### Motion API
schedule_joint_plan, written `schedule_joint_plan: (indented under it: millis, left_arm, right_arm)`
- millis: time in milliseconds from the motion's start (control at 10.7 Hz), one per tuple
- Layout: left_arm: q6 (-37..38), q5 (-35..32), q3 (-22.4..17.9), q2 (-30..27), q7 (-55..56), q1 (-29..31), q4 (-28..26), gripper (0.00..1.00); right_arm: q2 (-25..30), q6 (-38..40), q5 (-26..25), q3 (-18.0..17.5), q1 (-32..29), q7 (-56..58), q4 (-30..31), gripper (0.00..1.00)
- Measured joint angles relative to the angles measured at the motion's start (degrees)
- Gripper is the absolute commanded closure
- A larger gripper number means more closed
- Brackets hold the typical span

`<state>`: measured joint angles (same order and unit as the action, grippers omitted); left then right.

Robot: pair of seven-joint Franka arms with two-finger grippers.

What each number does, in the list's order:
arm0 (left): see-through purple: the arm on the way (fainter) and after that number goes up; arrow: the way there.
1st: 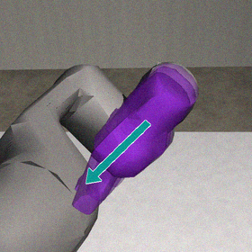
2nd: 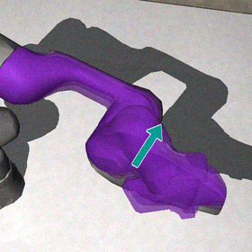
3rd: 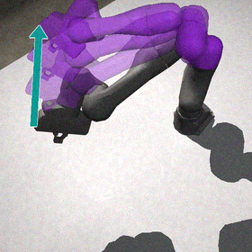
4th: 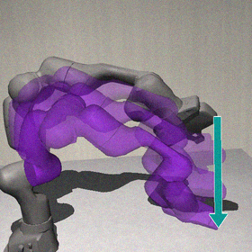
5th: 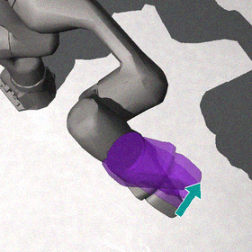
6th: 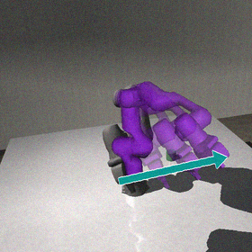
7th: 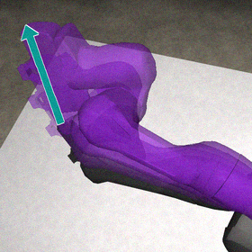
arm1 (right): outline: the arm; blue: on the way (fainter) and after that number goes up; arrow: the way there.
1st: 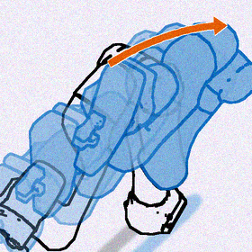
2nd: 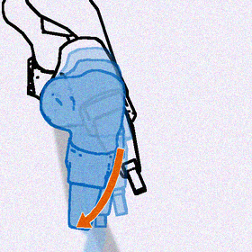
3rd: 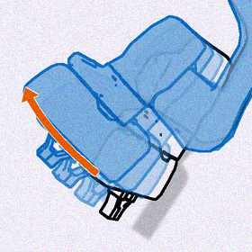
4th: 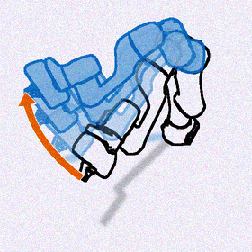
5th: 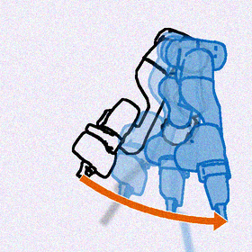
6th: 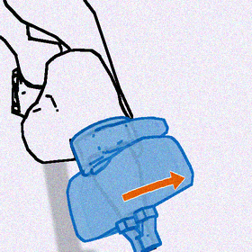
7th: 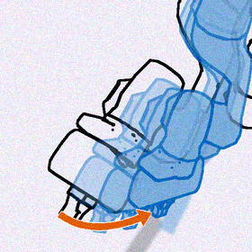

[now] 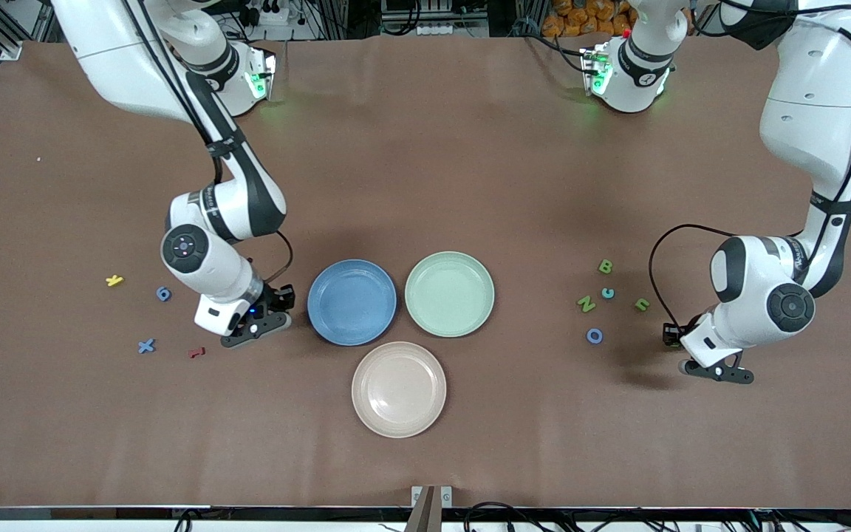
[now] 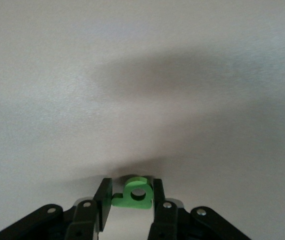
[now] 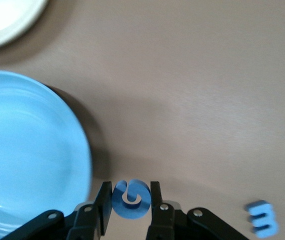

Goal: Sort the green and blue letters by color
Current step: 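Drop the green b on the green plate while the right gripper drops the G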

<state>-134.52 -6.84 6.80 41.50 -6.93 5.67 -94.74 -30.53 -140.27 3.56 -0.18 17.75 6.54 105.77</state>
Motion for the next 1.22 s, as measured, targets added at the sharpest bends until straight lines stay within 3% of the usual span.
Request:
schedule_joint_plan:
  millis: [468,655,749,842,1216]
  left_arm:
    - [9.0,0.2,1.5,-6.7,0.3,-3.9,0.9,1.0]
    - [11.0,0.4,6.6,-8.0,5.1,-5.2,1.1,1.0]
    - [11.9,0.4,8.8,-8.1,7.2,-5.8,1.6,1.0]
    - [12.7,0.4,10.5,-8.1,9.6,-6.9,2.2,1.0]
    - [13.5,0.5,11.3,-6.9,24.5,-16.1,3.2,1.0]
  right_arm:
    - [-4.1,4.6,1.2,-0.1,5.2,-12.3,-7.8,1.0]
    - [-6.2,4.6,1.3,-0.1,8.3,-19.1,-10.0,1.0]
    - [-6.7,4.6,1.3,-0.1,9.2,-21.4,-10.3,0.61]
    - [-7.0,4.7,1.3,-0.1,9.8,-23.4,-10.5,0.01]
    - [-7.2,9.0,1.3,0.0,10.2,-27.7,-11.5,0.0]
